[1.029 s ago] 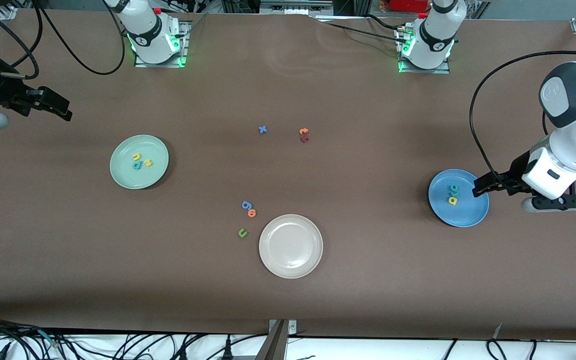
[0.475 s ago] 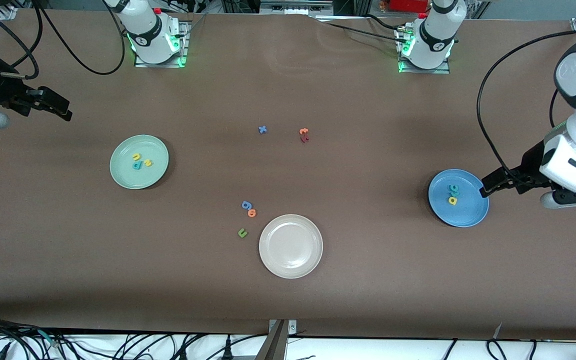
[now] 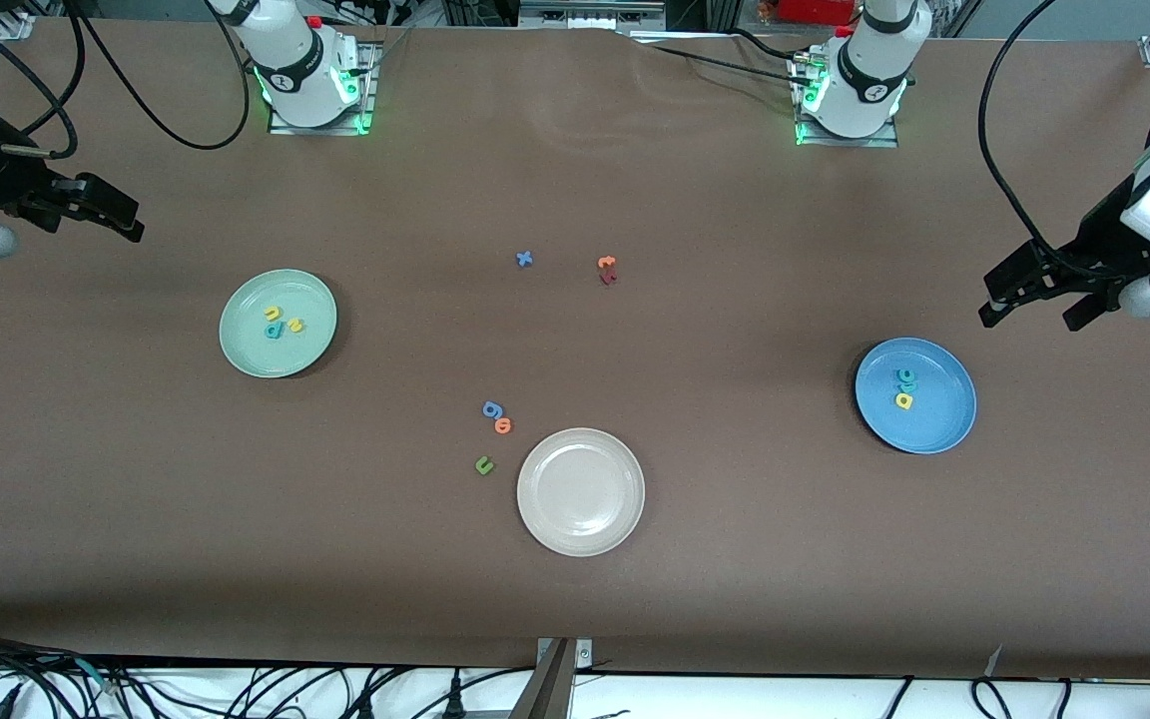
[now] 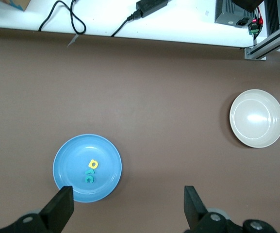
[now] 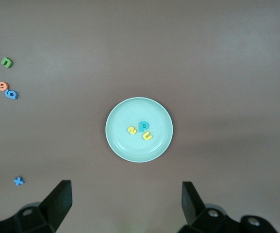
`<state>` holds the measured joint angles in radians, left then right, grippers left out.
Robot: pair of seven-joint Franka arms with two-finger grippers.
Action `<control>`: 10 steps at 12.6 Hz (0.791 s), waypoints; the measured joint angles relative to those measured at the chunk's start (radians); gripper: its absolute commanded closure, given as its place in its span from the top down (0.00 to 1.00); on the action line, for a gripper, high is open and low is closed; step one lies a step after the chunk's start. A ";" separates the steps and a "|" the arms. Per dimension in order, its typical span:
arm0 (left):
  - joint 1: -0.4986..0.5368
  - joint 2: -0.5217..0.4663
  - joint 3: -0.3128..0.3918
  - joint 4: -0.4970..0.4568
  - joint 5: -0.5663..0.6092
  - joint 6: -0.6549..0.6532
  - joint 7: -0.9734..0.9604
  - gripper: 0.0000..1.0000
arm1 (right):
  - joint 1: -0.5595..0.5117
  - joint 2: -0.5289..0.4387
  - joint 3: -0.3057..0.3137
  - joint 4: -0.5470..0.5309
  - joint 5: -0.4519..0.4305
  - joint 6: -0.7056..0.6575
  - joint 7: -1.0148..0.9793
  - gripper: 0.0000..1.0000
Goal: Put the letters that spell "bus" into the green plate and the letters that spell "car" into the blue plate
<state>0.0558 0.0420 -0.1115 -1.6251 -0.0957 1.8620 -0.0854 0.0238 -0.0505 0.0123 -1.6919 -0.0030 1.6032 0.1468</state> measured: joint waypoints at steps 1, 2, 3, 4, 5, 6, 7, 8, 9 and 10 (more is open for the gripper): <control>0.028 -0.001 -0.014 -0.017 0.000 0.000 0.002 1.00 | 0.000 0.000 0.000 0.000 0.000 0.000 0.000 1.00; 0.046 0.000 -0.016 -0.031 0.000 0.000 0.008 1.00 | 0.000 0.000 0.000 0.000 0.000 0.000 0.000 1.00; 0.055 0.000 -0.017 -0.037 0.000 0.001 0.015 1.00 | 0.000 0.000 0.000 0.000 0.000 0.000 0.000 1.00; 0.057 0.000 -0.018 -0.038 0.000 0.001 0.016 1.00 | 0.000 0.000 0.000 0.000 0.000 0.000 0.000 1.00; 0.057 -0.001 -0.019 -0.038 0.000 0.001 0.016 1.00 | 0.000 0.000 0.000 0.000 0.000 0.000 0.000 1.00; 0.059 -0.001 -0.019 -0.039 0.000 -0.003 0.016 1.00 | 0.000 0.000 0.000 0.000 0.000 0.000 0.000 1.00; 0.061 -0.001 -0.019 -0.038 0.000 -0.022 0.016 1.00 | 0.000 0.000 0.000 0.000 0.000 0.000 0.000 1.00; 0.061 -0.005 -0.019 -0.038 0.000 -0.044 0.016 1.00 | 0.000 0.000 0.000 0.000 0.000 0.000 0.000 1.00; 0.060 -0.012 -0.020 -0.038 0.000 -0.063 0.016 1.00 | 0.000 0.000 0.000 0.000 0.000 0.000 0.000 1.00; 0.055 -0.020 -0.017 -0.038 0.000 -0.085 0.016 1.00 | 0.000 0.000 0.000 0.000 0.000 0.000 0.000 1.00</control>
<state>0.1107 0.0221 -0.1289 -1.6628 -0.0957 1.7768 -0.0694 0.0238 -0.0505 0.0121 -1.6919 -0.0030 1.6032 0.1468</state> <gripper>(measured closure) 0.000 0.000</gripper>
